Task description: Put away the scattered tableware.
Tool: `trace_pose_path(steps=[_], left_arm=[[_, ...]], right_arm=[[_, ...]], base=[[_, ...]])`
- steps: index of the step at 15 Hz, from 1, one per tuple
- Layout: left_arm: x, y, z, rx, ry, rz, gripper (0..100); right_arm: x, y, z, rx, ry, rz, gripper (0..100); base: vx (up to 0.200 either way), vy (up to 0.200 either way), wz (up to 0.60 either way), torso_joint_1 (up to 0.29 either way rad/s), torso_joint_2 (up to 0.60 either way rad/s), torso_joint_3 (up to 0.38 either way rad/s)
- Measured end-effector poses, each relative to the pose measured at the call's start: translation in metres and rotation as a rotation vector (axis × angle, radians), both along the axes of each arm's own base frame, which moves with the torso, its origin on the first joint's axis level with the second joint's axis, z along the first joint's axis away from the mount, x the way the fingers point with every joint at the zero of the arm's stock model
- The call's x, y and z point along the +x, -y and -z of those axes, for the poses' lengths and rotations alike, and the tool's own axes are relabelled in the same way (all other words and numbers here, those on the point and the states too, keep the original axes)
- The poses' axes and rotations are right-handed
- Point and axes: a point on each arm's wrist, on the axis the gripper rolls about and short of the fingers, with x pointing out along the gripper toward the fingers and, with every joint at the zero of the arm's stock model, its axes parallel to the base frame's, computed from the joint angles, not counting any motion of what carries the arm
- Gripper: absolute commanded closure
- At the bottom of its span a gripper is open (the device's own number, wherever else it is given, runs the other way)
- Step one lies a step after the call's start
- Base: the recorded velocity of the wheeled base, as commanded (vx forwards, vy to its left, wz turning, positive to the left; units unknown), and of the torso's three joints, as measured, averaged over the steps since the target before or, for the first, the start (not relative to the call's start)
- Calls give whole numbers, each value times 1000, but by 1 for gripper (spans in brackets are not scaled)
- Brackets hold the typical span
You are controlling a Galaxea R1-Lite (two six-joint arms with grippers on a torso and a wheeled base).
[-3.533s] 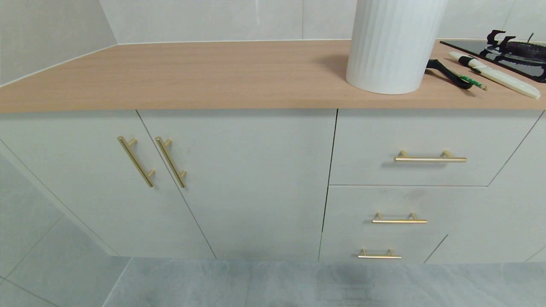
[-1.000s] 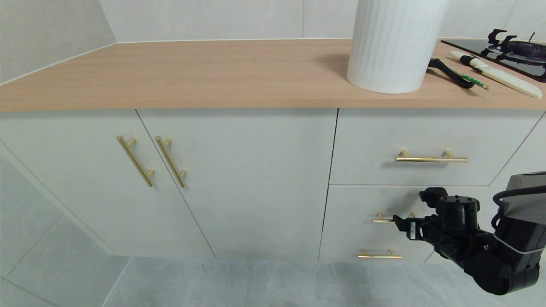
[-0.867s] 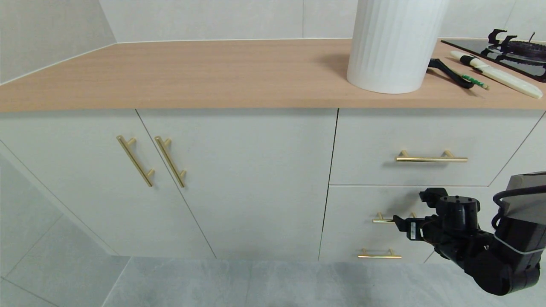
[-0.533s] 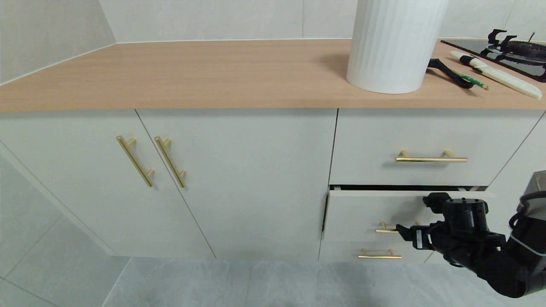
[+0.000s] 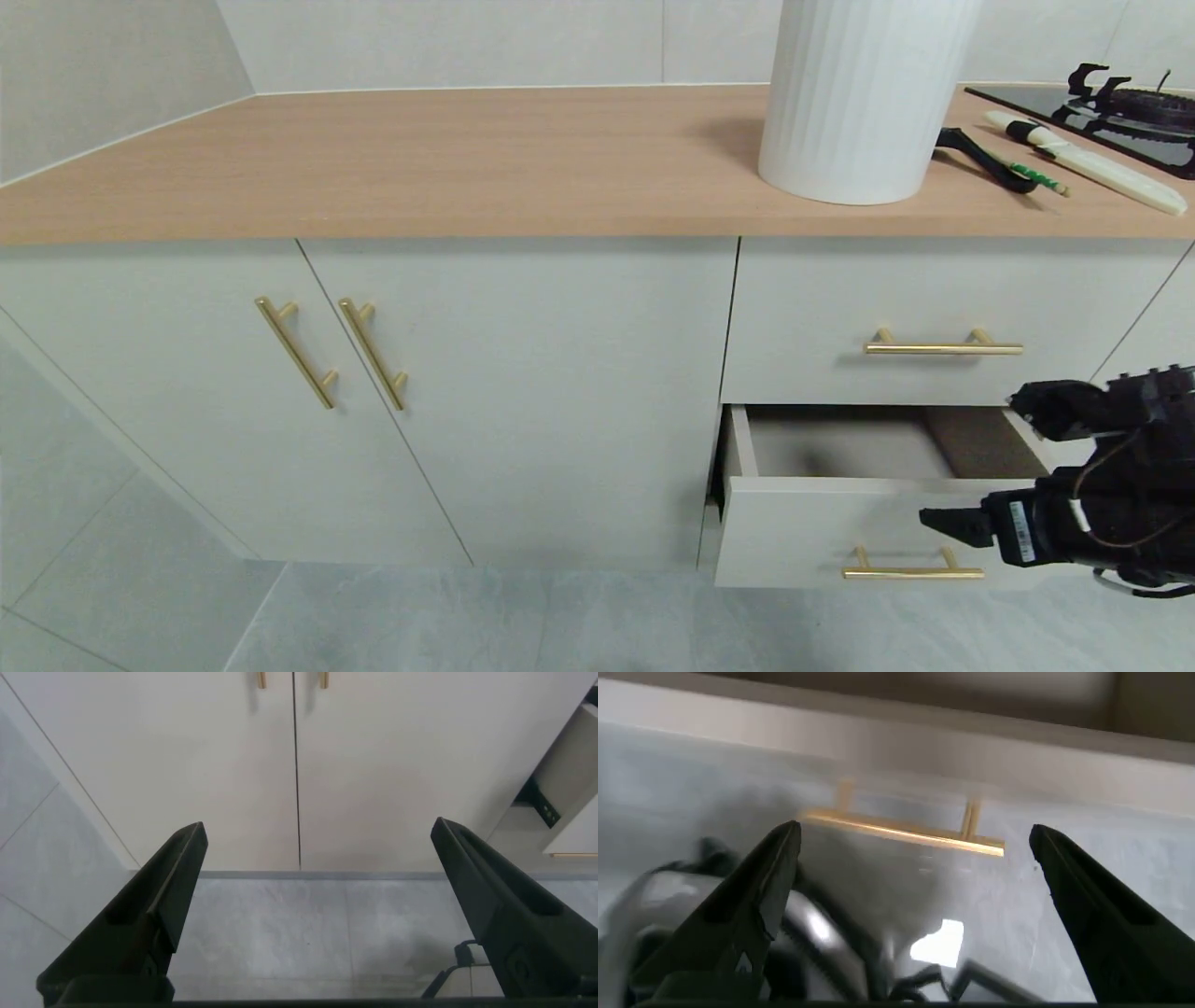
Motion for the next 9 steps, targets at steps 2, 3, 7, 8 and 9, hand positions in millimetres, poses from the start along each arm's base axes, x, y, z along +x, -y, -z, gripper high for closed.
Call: trace_pose_path(steps=[2,3,7,8,9], left_arm=[[0,0,0,0,0,0,0],[0,0,0,0,0,0,0],[0,0,0,0,0,0,0],[0,0,0,0,0,0,0],[0,0,0,0,0,0,0]], right_arm=[[-16,-3,-29,22,98,-27,0],[-18,-4,-35,30,131,-31,0],[4,-14,-21,19,207,1,0],[14,-17,-14,12,240,25,0],[23,-20,-6,9,282,48,0]], base=[[0,0,0,0,0,0],[0,0,0,0,0,0],[0,0,0,0,0,0],[0,0,0,0,0,0],[0,0,0,0,0,0]])
